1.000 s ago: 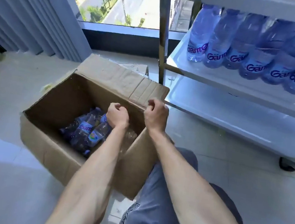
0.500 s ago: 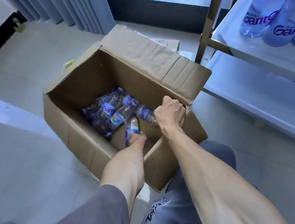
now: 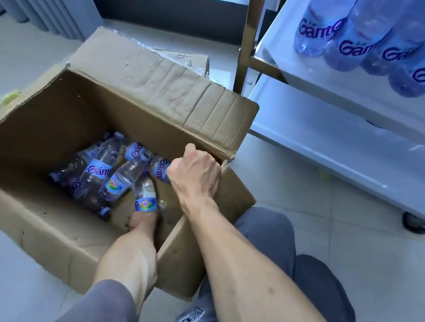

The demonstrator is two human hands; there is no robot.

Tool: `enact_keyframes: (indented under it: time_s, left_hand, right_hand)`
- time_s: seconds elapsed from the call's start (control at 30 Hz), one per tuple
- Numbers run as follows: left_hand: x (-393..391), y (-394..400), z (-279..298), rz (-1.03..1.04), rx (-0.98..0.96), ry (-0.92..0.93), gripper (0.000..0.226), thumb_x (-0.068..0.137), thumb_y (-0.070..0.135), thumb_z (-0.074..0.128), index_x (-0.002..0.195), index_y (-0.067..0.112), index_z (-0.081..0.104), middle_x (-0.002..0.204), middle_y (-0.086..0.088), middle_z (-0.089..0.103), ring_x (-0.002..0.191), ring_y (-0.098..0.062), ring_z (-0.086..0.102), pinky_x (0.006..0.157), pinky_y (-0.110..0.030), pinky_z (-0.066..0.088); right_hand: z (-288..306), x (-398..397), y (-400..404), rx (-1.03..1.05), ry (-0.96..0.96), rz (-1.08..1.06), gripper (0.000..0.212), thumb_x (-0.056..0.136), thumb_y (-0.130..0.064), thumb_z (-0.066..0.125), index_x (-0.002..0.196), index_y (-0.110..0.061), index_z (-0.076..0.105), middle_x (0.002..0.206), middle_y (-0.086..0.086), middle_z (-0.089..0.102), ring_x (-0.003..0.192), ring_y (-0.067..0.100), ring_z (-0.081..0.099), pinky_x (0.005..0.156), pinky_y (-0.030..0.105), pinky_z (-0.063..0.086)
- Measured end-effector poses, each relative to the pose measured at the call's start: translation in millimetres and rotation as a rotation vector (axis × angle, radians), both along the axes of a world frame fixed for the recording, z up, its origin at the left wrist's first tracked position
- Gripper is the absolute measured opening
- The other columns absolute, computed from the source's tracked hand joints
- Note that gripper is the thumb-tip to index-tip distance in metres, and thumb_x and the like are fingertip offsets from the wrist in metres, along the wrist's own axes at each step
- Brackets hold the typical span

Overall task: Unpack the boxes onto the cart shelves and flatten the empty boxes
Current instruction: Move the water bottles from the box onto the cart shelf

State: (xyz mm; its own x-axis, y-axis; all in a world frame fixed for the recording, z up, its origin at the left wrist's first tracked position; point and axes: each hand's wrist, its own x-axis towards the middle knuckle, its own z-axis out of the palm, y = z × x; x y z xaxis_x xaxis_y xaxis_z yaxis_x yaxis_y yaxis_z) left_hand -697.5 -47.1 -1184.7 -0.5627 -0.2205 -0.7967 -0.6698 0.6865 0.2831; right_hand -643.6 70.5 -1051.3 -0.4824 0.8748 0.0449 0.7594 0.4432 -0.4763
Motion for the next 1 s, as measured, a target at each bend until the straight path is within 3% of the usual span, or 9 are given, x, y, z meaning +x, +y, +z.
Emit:
enact_keyframes:
  time_s: [0.13, 0.2, 0.27, 0.33, 0.4, 0.5, 0.63, 0.73, 1.0]
  left_hand:
    - [1.0, 4.2, 11.0, 0.142, 0.095, 0.05, 0.059, 0.077, 0.024, 0.079, 0.124, -0.004, 0.057, 0.106, -0.02, 0.067, 0.093, -0.033, 0.066, 0.074, -0.023, 0.057]
    - [3.8, 14.7, 25.1, 0.236, 0.169, 0.104, 0.063, 0.08, 0.032, 0.076, 0.127, -0.003, 0.054, 0.115, -0.017, 0.065, 0.095, -0.032, 0.065, 0.074, -0.026, 0.057]
    - [3.8, 28.2, 39.1, 0.413, 0.297, 0.147, 0.065, 0.086, 0.038, 0.07, 0.134, 0.0, 0.047, 0.122, -0.013, 0.059, 0.084, -0.031, 0.063, 0.058, -0.022, 0.057]
    - [2.1, 39.3, 57.8, 0.476, 0.48, 0.04, 0.065, 0.093, 0.047, 0.054, 0.144, 0.008, 0.043, 0.141, -0.009, 0.052, 0.108, -0.033, 0.062, 0.084, -0.031, 0.059]
    - [2.5, 47.6, 73.7, 0.56, 0.556, -0.012, 0.066, 0.091, 0.054, 0.049, 0.143, 0.013, 0.047, 0.144, -0.009, 0.051, 0.126, -0.031, 0.052, 0.108, -0.043, 0.043]
    - [14.0, 59.4, 103.4, 0.797, 0.816, -0.03, 0.052, 0.089, 0.051, 0.052, 0.124, 0.014, 0.061, 0.123, -0.005, 0.063, 0.106, -0.024, 0.06, 0.095, -0.032, 0.046]
    - [23.2, 68.5, 134.1, 0.805, 1.021, -0.068, 0.037, 0.085, 0.055, 0.047, 0.073, 0.02, 0.052, 0.073, -0.001, 0.049, 0.061, -0.017, 0.043, 0.059, -0.025, 0.028]
    - [30.8, 71.2, 150.6, 0.779, 1.045, -0.025, 0.04, 0.084, 0.056, 0.047, 0.073, 0.018, 0.046, 0.067, -0.002, 0.041, 0.055, -0.015, 0.033, 0.055, -0.025, 0.023]
    - [60.1, 51.4, 166.1, 0.648, 1.217, 0.04, 0.042, 0.082, 0.054, 0.048, 0.078, 0.012, 0.052, 0.064, -0.002, 0.044, 0.045, -0.01, 0.026, 0.043, -0.019, 0.015]
  right_hand:
    - [5.4, -2.3, -0.1, -0.056, 0.046, -0.005, 0.009, 0.071, -0.02, 0.055, 0.075, -0.012, 0.056, 0.073, 0.013, 0.068, 0.07, 0.037, 0.063, 0.058, 0.034, 0.033]
    - [7.3, 0.8, 0.8, -0.059, 0.058, -0.014, 0.013, 0.074, -0.023, 0.056, 0.078, -0.011, 0.06, 0.075, 0.012, 0.069, 0.072, 0.037, 0.064, 0.058, 0.034, 0.037]
    - [9.3, 4.4, 1.9, -0.065, 0.085, -0.017, 0.018, 0.077, -0.028, 0.056, 0.08, -0.013, 0.063, 0.076, 0.01, 0.07, 0.073, 0.036, 0.064, 0.06, 0.033, 0.041]
    - [12.0, 7.3, 3.5, -0.075, 0.112, -0.019, 0.021, 0.078, -0.035, 0.055, 0.079, -0.015, 0.063, 0.075, 0.007, 0.069, 0.072, 0.035, 0.065, 0.059, 0.032, 0.04]
    - [15.1, 11.3, 3.0, -0.096, 0.144, -0.038, 0.024, 0.078, -0.04, 0.054, 0.077, -0.016, 0.061, 0.072, 0.006, 0.069, 0.07, 0.034, 0.065, 0.059, 0.031, 0.04]
    - [17.8, 25.4, -2.8, -0.162, 0.175, -0.013, 0.025, 0.079, -0.042, 0.054, 0.078, -0.017, 0.06, 0.074, 0.005, 0.069, 0.073, 0.034, 0.064, 0.061, 0.032, 0.044]
    - [33.8, 42.4, -3.6, -0.29, 0.262, 0.051, 0.017, 0.082, -0.031, 0.06, 0.086, -0.017, 0.067, 0.084, 0.004, 0.072, 0.084, 0.03, 0.065, 0.073, 0.034, 0.051]
    - [51.4, 50.4, -3.7, -0.449, 0.445, -0.099, 0.015, 0.083, -0.019, 0.061, 0.093, -0.011, 0.069, 0.087, 0.006, 0.071, 0.089, 0.028, 0.065, 0.08, 0.033, 0.049]
    - [72.1, 92.1, -19.5, -0.459, 0.57, -0.245, 0.022, 0.084, -0.01, 0.06, 0.102, -0.006, 0.071, 0.094, 0.011, 0.073, 0.093, 0.027, 0.065, 0.077, 0.022, 0.038]
